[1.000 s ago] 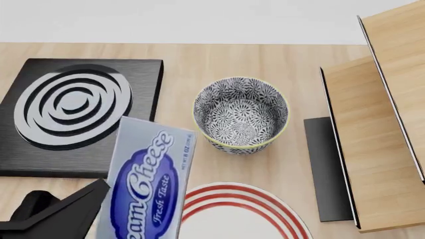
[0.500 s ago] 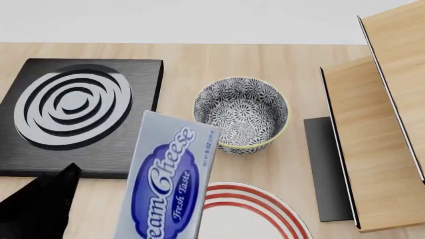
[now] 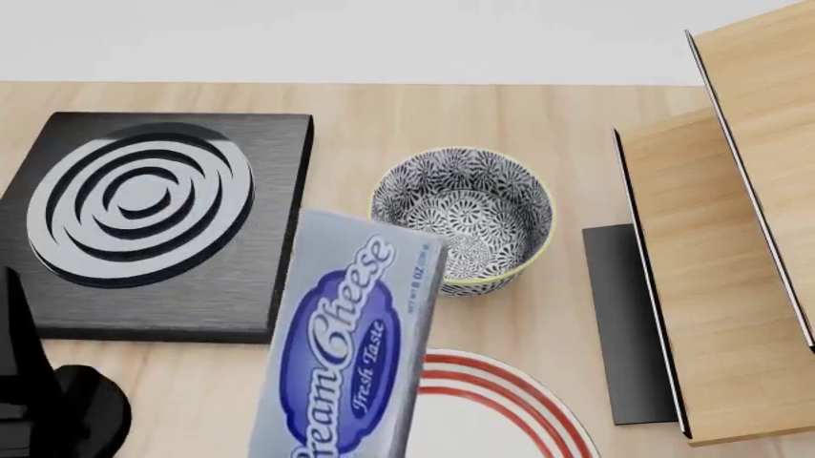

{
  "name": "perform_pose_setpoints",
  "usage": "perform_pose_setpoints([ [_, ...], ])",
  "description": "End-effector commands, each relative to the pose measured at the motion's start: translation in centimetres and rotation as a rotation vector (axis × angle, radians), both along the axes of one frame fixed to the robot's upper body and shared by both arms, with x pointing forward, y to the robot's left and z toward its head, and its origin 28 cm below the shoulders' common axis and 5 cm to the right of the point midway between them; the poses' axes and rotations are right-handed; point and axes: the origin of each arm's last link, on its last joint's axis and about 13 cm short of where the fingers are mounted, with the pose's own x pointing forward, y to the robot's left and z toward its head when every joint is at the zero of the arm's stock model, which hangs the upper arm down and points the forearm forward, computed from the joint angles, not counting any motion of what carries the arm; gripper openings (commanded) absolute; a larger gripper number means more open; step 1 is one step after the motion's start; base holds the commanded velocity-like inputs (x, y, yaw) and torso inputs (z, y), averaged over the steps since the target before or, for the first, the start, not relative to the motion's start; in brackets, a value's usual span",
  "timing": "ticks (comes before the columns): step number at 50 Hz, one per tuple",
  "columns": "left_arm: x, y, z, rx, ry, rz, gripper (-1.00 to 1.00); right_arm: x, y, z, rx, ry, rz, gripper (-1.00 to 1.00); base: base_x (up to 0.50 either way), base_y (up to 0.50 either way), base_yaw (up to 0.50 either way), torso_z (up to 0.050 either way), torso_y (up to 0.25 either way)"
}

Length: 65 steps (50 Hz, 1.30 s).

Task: Pick up the cream cheese and put it in the bowl.

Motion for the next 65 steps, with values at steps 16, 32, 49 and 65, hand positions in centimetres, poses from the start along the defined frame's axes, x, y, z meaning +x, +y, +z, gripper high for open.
perform_pose_setpoints([
  [16,4.2,-0.4,-5.0,0.049,-0.11,0.001,1.0,-0.2,-0.9,0.5,-0.194,-0.14,-0.156,-1.0,0.0,0.0,0.0,0.0,0.001],
  [32,5.7,-0.5,-8.0,0.033,-0.055,0.018,1.0,-1.2,-0.8,1.9,-0.413,-0.163,-0.273,-1.0,0.0,0.0,0.0,0.0,0.001],
  [49,6.3,-0.3,-9.0,0.027,-0.042,0.027,1.0,-0.1,-0.5,6.1,-0.662,-0.164,-0.437,-1.0,0.0,0.0,0.0,0.001,0.001],
  [65,6.1,-0.4,-9.2,0.057,-0.068,0.041,1.0,1.6,-0.8,9.9,-0.788,-0.091,-0.502,-1.0,0.0,0.0,0.0,0.0,0.0],
])
